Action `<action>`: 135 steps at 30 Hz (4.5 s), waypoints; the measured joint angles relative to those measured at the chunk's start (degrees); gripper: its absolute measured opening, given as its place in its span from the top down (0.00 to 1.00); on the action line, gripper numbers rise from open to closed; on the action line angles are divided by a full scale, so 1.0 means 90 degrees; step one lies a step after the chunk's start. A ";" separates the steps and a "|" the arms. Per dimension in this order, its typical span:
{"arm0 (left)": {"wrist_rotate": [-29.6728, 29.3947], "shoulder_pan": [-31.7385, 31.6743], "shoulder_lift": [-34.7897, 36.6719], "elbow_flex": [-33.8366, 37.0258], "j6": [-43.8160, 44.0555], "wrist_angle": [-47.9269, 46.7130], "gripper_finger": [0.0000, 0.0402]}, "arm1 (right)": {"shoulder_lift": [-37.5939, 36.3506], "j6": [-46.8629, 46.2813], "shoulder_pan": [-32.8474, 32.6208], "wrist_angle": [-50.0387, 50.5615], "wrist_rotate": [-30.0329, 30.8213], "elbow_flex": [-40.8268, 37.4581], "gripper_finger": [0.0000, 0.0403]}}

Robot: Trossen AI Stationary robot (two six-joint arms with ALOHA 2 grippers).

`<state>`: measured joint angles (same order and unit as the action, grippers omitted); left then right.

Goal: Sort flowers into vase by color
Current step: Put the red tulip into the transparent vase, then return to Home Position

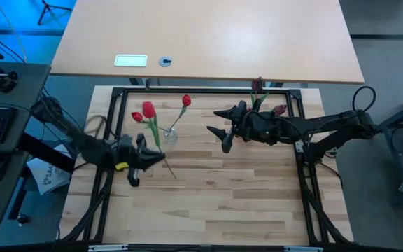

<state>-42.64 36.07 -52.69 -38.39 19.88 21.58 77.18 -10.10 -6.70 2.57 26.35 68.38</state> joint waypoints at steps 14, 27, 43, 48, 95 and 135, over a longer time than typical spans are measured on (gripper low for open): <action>-0.0737 -0.0441 -0.1235 0.2238 -0.0078 0.3214 1.00 | 0.0001 -0.0034 0.0080 0.0024 -0.0117 0.0000 0.28; -0.2693 -0.1209 -0.2095 0.1720 -0.1736 0.3223 1.00 | 0.0000 -0.0514 0.0083 0.0025 -0.0111 0.0000 0.28; -0.5152 -0.1315 -0.3402 0.0571 -0.2298 0.3160 1.00 | 0.0001 -0.0489 0.0083 0.0155 -0.0105 -0.0002 0.28; -0.5272 -0.1408 -0.3248 0.0571 -0.2470 0.3173 1.00 | 0.0000 -0.0475 0.0083 0.0195 -0.0105 -0.0002 0.28; -0.4991 -0.2128 -0.3252 0.0578 -0.1892 0.2341 1.00 | 0.0001 -0.0324 0.0289 0.0551 -0.0110 -0.0002 0.28; -0.4771 -0.1028 -0.2720 0.0578 -0.1382 0.1983 0.61 | 0.0001 -0.0324 0.0289 0.0546 -0.0110 -0.0002 0.28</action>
<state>-85.58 26.82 -77.17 -33.19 7.44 39.42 77.19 -13.02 -4.10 7.49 25.36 68.36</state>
